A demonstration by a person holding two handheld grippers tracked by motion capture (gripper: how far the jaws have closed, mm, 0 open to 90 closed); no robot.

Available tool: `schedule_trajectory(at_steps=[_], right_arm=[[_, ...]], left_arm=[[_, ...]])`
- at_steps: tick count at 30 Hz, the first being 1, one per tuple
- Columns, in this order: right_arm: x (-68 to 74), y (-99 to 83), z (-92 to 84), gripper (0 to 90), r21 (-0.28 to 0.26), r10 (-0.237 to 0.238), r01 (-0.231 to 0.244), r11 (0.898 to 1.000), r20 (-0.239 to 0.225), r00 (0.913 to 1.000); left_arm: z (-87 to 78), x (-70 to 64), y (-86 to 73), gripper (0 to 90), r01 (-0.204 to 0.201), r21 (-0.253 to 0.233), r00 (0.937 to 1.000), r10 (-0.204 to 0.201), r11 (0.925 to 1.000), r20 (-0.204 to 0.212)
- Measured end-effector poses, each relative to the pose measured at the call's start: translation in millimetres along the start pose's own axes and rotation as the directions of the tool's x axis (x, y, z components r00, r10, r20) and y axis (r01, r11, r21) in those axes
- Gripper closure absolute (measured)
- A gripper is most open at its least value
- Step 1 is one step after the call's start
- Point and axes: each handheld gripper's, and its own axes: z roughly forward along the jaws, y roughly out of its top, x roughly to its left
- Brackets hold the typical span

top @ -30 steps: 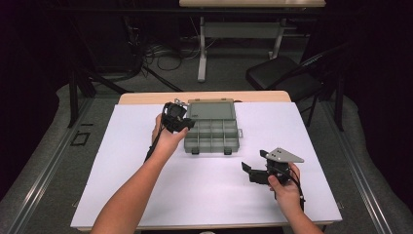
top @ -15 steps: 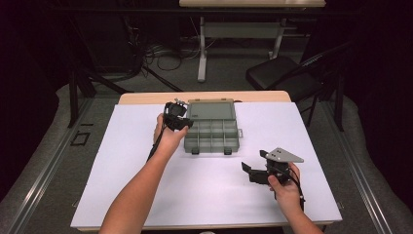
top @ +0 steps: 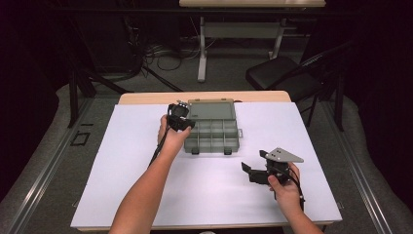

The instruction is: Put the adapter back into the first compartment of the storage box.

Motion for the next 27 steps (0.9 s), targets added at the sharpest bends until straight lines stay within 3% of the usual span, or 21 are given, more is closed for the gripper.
schedule_trajectory(at_steps=[27], right_arm=[[0.4, -0.7, 0.7, 15.2, -0.003, 0.0, 0.0, 1.0, -0.001, 1.0]], left_arm=[[21.0, 1.0, -3.5, 76.9, 0.004, 0.034, 0.9999, -0.003, 0.9994, -0.015]])
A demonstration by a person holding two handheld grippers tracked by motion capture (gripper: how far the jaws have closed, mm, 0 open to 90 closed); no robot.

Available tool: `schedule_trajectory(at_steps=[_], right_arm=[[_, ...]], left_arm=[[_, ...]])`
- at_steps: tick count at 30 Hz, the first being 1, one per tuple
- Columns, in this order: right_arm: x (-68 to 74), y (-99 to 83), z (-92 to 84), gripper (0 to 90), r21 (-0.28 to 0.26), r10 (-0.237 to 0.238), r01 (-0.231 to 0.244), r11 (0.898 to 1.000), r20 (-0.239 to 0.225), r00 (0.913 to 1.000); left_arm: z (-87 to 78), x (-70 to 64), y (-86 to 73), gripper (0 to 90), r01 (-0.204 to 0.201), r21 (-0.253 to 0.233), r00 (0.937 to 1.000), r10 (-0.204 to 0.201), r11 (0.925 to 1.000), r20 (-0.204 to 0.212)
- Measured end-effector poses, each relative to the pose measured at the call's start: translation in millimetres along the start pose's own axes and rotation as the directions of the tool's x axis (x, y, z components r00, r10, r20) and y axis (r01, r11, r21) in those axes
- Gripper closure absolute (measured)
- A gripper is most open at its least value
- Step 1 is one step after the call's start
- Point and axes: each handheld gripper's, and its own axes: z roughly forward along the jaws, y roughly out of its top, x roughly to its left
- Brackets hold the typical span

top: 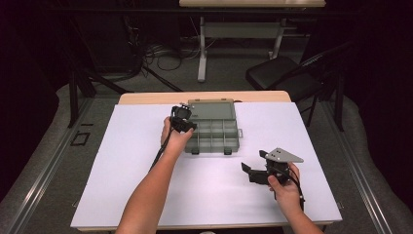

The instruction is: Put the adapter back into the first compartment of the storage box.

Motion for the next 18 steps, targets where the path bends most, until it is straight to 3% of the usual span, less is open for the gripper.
schedule_trajectory(at_steps=[18], right_arm=[[-0.1, -0.2, 0.3, 15.3, 0.002, -0.003, 0.003, 1.0, 0.0, 1.0]], left_arm=[[-0.8, 3.4, -1.2, 75.3, 0.006, -0.001, 0.9998, -0.006, 1.0, -0.018]])
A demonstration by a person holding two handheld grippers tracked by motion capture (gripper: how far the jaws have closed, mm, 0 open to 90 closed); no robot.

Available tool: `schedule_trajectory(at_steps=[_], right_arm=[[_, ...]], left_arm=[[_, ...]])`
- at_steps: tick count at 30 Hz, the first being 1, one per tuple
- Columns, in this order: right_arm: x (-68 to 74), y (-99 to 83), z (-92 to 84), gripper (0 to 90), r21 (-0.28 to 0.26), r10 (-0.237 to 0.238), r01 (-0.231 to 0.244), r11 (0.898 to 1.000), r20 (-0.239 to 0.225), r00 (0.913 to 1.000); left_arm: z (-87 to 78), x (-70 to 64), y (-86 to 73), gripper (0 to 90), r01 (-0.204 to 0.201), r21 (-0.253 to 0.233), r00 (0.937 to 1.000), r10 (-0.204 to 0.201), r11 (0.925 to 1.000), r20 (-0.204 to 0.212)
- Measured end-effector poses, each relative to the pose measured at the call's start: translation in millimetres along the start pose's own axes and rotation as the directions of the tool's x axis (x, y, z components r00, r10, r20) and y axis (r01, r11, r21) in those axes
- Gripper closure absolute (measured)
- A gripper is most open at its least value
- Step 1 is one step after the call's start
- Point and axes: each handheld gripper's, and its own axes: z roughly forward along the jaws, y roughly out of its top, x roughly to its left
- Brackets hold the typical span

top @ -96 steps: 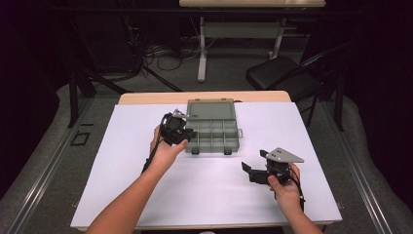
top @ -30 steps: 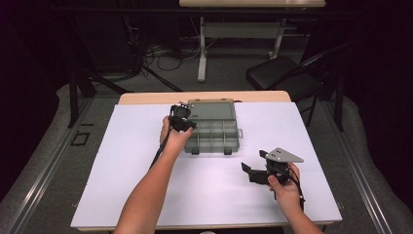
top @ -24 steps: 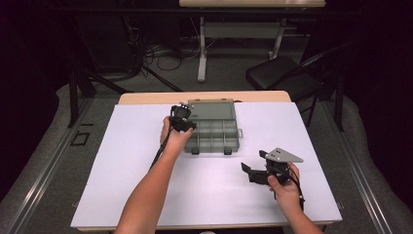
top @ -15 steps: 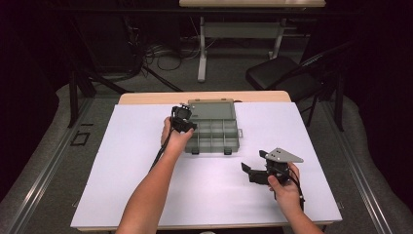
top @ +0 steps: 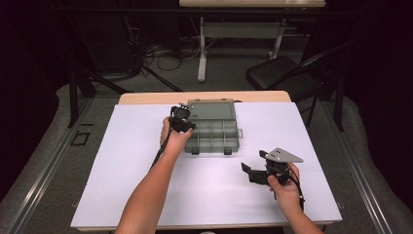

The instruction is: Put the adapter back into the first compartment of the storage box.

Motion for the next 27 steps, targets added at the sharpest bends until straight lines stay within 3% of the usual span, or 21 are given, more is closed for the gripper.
schedule_trajectory(at_steps=[6, 18, 27], right_arm=[[0.0, 0.0, 0.1, 15.3, 0.0, -0.001, 0.001, 1.0, 0.001, 1.0], [-0.6, 0.0, -0.1, 15.3, 0.0, 0.003, -0.003, 1.0, 0.003, 1.0], [-0.4, -0.1, 0.3, 15.3, 0.003, 0.002, -0.002, 1.0, 0.004, 1.0]], left_arm=[[-0.2, 1.0, -1.6, 69.9, 0.008, -0.009, 0.9999, -0.008, 0.9999, -0.01], [-10.7, 6.8, -2.9, 43.9, 0.036, -0.06, 0.9993, -0.036, 0.9975, 0.014], [-19.7, 10.1, -5.2, 37.5, 0.034, -0.059, 0.9991, -0.032, 0.9977, 0.027]])
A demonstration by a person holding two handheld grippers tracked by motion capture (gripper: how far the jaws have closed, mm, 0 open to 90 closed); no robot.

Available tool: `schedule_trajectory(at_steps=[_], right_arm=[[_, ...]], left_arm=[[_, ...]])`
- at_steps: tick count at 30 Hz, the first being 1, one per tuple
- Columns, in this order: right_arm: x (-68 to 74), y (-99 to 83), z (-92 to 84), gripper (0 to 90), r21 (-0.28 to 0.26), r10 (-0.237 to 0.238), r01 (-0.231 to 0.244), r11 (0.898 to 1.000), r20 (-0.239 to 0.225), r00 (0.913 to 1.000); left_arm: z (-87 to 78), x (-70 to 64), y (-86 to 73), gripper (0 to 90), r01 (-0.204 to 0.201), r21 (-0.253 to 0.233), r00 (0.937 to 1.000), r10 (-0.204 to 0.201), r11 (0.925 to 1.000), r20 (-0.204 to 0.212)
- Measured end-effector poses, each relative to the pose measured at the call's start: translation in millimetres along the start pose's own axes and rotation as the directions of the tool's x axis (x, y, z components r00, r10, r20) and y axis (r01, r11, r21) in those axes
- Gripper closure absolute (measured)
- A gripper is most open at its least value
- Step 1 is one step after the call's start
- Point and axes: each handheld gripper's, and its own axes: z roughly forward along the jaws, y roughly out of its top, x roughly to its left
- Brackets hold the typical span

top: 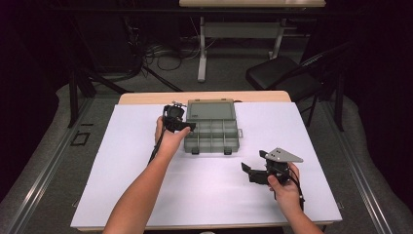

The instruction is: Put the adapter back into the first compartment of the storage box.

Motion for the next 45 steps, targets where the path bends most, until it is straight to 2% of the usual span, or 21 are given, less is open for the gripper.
schedule_trajectory(at_steps=[2, 7, 9, 13, 19, 24, 26, 29, 31, 37, 41, 45], right_arm=[[-0.1, 0.0, 0.0, 15.3, 0.002, 0.004, -0.004, 1.0, -0.001, 1.0], [0.1, 0.0, 0.1, 15.3, 0.003, 0.003, -0.003, 1.0, -0.002, 1.0], [0.3, 0.0, 0.2, 15.3, 0.003, 0.004, -0.004, 1.0, -0.002, 1.0], [0.2, -0.3, 0.9, 15.3, 0.006, 0.003, -0.003, 1.0, -0.002, 1.0], [0.1, -0.6, 1.5, 15.3, 0.001, 0.005, -0.005, 1.0, -0.002, 1.0], [0.6, -0.7, 1.8, 15.3, 0.003, 0.007, -0.007, 1.0, -0.004, 1.0], [0.5, -0.8, 1.9, 15.3, 0.003, 0.009, -0.009, 1.0, -0.003, 1.0], [0.3, -0.9, 2.1, 15.3, 0.006, 0.012, -0.012, 1.0, 0.0, 0.9999], [-0.3, -1.0, 2.6, 15.3, 0.007, 0.011, -0.011, 1.0, -0.003, 0.9999], [-0.1, -0.6, 5.7, 15.3, 0.015, 0.01, -0.01, 1.0, -0.008, 0.9999], [-0.2, -1.0, 7.6, 15.3, 0.015, 0.013, -0.013, 1.0, -0.007, 0.9999], [-0.8, -1.1, 7.3, 15.3, 0.015, 0.012, -0.012, 1.0, -0.009, 0.9999]], left_arm=[[-1.2, -1.1, -1.1, 37.5, -0.016, 0.001, 0.9999, 0.016, 0.9999, -0.002], [-3.3, -1.9, -4.6, 37.7, -0.026, 0.01, 0.9996, 0.026, 0.9996, 0.014], [-2.4, -2.7, -6.4, 38.1, -0.036, 0.029, 0.9989, 0.035, 0.9989, 0.033], [-1.0, -4.9, -10.0, 38.7, -0.068, 0.053, 0.9974, 0.066, 0.9963, 0.029], [0.4, -5.3, -16.7, 38.6, -0.083, 0.084, 0.9957, 0.079, 0.993, 0.047], [1.4, -4.0, -22.3, 38.6, -0.065, 0.086, 0.9969, 0.06, 0.9942, 0.051], [3.0, -2.6, -24.0, 39.6, -0.069, 0.094, 0.9957, 0.063, 0.9932, 0.068], [5.0, -1.9, -26.0, 39.3, -0.067, 0.099, 0.9965, 0.061, 0.9929, 0.057], [6.9, -1.5, -27.3, 39.5, -0.061, 0.1, 0.9959, 0.054, 0.9931, 0.073], [13.5, -4.1, -31.6, 39.8, -0.055, 0.126, 0.9968, 0.047, 0.9905, 0.064], [18.2, -4.5, -35.8, 40.8, -0.049, 0.143, 0.9965, 0.038, 0.9886, 0.074], [20.4, -3.0, -39.8, 43.5, -0.041, 0.145, 0.9974, 0.031, 0.9886, 0.065]])
